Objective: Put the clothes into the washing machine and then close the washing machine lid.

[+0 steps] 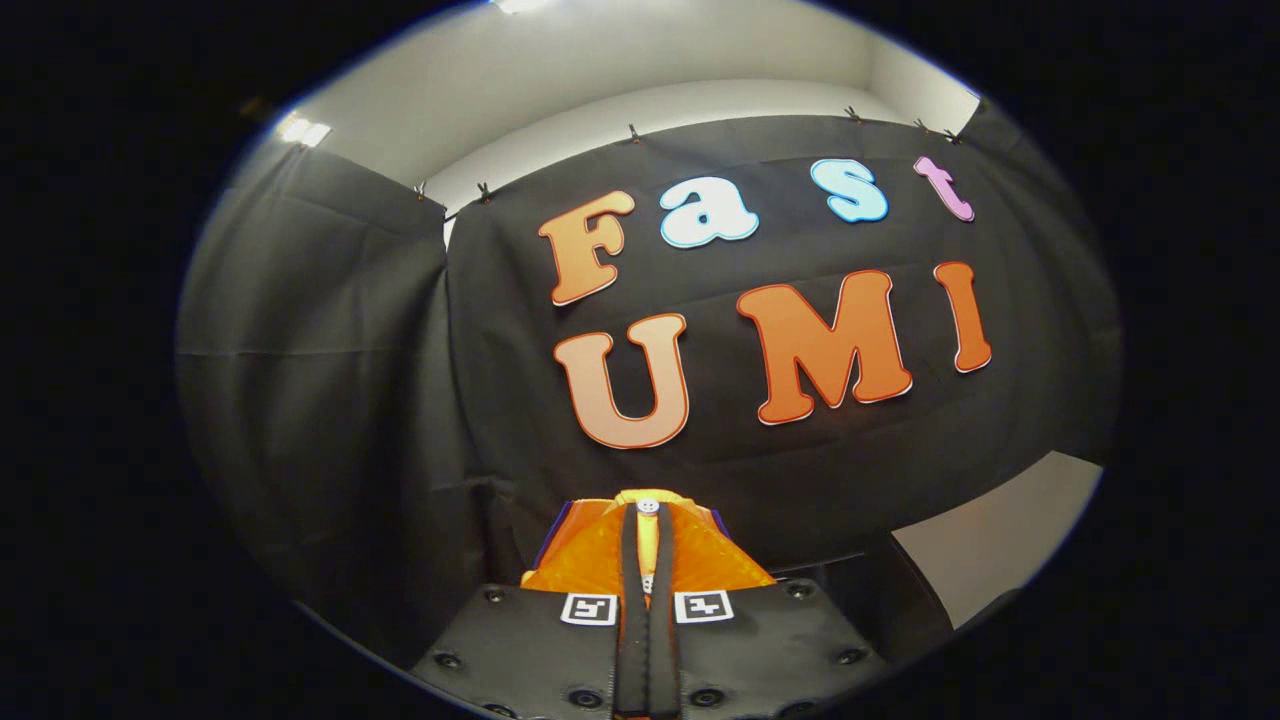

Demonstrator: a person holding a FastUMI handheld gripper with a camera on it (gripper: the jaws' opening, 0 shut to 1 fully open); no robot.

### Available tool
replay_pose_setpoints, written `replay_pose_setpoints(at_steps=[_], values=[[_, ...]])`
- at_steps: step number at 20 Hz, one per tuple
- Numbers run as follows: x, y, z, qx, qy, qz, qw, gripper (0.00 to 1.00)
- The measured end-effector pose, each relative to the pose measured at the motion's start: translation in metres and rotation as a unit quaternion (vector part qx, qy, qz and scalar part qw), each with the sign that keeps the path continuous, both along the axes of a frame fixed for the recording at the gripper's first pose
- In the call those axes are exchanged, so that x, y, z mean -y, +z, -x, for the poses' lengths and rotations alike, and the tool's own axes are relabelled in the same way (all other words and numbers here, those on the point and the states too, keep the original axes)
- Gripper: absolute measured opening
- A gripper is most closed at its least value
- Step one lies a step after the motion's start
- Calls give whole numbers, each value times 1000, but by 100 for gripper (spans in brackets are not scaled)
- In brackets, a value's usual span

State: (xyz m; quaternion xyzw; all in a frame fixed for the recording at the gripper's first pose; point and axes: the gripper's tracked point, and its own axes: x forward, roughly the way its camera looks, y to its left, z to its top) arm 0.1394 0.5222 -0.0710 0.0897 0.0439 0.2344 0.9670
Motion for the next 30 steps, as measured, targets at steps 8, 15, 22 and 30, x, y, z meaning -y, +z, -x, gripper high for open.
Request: replay_pose_setpoints(at_steps=[8,15,22,30], values=[[1,-92,-38,-40,-53,56,996,8],[2,-229,-44,-139,-61,131,980,8],[22,-331,-26,-264,-72,152,950,8],[39,-404,7,-364,-88,168,912,10]])
